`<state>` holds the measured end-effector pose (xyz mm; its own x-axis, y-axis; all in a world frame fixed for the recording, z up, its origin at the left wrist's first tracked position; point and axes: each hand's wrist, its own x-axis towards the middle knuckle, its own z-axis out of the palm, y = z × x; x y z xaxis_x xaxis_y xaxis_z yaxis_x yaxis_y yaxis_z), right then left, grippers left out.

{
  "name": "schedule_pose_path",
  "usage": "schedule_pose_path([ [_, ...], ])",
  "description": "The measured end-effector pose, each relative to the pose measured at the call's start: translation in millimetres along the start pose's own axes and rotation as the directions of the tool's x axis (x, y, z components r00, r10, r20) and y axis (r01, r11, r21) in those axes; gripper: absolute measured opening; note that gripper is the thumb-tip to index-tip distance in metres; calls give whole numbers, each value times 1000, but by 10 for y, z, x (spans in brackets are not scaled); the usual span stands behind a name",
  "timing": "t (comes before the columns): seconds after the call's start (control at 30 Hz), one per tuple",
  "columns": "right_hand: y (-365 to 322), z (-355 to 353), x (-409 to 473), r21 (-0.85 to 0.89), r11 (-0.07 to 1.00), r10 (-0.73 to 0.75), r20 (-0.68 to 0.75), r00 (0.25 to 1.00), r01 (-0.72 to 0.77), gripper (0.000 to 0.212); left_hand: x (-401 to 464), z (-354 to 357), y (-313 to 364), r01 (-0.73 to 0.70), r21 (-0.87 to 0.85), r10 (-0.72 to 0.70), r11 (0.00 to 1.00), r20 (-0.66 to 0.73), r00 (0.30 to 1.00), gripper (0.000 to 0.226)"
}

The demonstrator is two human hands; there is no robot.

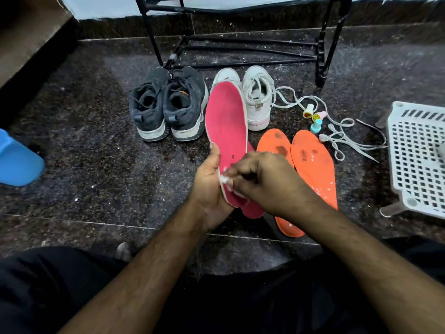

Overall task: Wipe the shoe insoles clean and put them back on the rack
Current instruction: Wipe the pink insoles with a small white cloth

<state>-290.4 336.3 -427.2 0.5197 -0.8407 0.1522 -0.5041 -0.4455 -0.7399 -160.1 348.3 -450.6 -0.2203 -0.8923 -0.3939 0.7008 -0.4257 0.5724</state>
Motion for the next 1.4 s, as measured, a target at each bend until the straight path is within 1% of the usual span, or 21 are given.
schedule_pose_path([
  [0.03, 1, -34, -26, 26, 1000, -8, 54, 999, 6, 16, 8, -8, 22, -1, -23, 1, 1000, 0, 1000, 72],
  [0.07, 3, -75, -42, 37, 999, -7, 27, 1000, 6, 16, 12, 4, 45, 3, -43, -2, 999, 11, 1000, 70],
  [0.17, 31, -147, -42, 35, 998, 55, -264, 963, -47, 24, 18, 30, 26, 9, -56, -8, 998, 22, 1000, 72],
  [0.23, -17, -106, -12, 107, 992, 98, -307, 947, -68, 31, -5, 47, -4, 24, -34, -23, 999, 37, 999, 74],
  [0.27, -52, -57, -9, 85, 995, 71, -296, 953, -48, 30, -31, 66, -6, 33, -35, -32, 999, 35, 999, 74],
  [0.33, -132, 75, -42, -82, 996, -66, -239, 969, 47, 21, -46, 49, 19, 26, -58, -27, 998, -3, 1000, 70],
  [0.4, -241, 182, -123, -197, 977, -105, -98, 990, 84, 17, -51, 17, 62, 10, -70, -15, 997, -67, 998, 65],
  [0.47, -297, 175, -201, -188, 979, -74, 16, 997, 76, 21, -53, -9, 78, 12, -45, -16, 999, -88, 996, 66],
  [0.5, -294, 127, -226, -146, 987, -66, 22, 998, 69, 22, -52, -11, 78, 15, -36, -18, 999, -84, 996, 68],
  [0.6, -194, -82, -211, -44, 997, -73, -167, 983, 67, 16, -47, 55, 36, 42, -44, -43, 998, -17, 999, 74],
  [0.67, -136, -159, -109, -68, 996, -78, -310, 948, 60, 14, -33, 87, -20, 46, -37, -45, 998, 10, 999, 70],
  [0.7, -133, -146, -53, -84, 995, -78, -330, 941, 53, 14, -28, 81, -42, 43, -28, -43, 999, 19, 999, 66],
  [0.77, -136, -63, 11, -129, 989, -102, -277, 955, 68, 17, -25, 50, -43, 47, -45, -46, 998, 24, 999, 65],
  [0.87, -183, 95, -43, -157, 982, -122, -120, 985, 102, 22, -20, -14, 81, 20, -68, -22, 997, -27, 999, 70],
  [1.03, -235, 113, -204, -96, 990, -102, 42, 994, 105, 19, -13, -43, 129, 32, 53, -27, 998, -80, 996, 74],
  [1.1, -183, -5, -230, -1, 999, -35, 14, 999, 35, 17, 9, -9, 87, 36, 42, -32, 998, -79, 996, 73],
  [1.13, -166, -60, -226, 35, 999, -11, -57, 998, 13, 16, 25, 7, 66, 43, 20, -42, 999, -73, 996, 74],
  [1.2, -156, -96, -158, 14, 1000, -18, -244, 970, 22, 16, 49, 32, 9, 57, 34, -55, 998, -49, 997, 73],
  [1.27, -147, -32, -59, -58, 998, -56, -322, 945, 40, 18, 47, 50, -62, 58, 48, -57, 997, -34, 998, 58],
  [1.33, -116, 75, -10, -91, 996, -41, -265, 963, 18, 20, 32, 42, -73, 57, 49, -53, 997, -73, 996, 54],
  [1.4, -132, 173, -69, -96, 995, -6, -105, 994, -4, 24, 45, -40, -13, 34, 48, -27, 998, -135, 990, 65],
])
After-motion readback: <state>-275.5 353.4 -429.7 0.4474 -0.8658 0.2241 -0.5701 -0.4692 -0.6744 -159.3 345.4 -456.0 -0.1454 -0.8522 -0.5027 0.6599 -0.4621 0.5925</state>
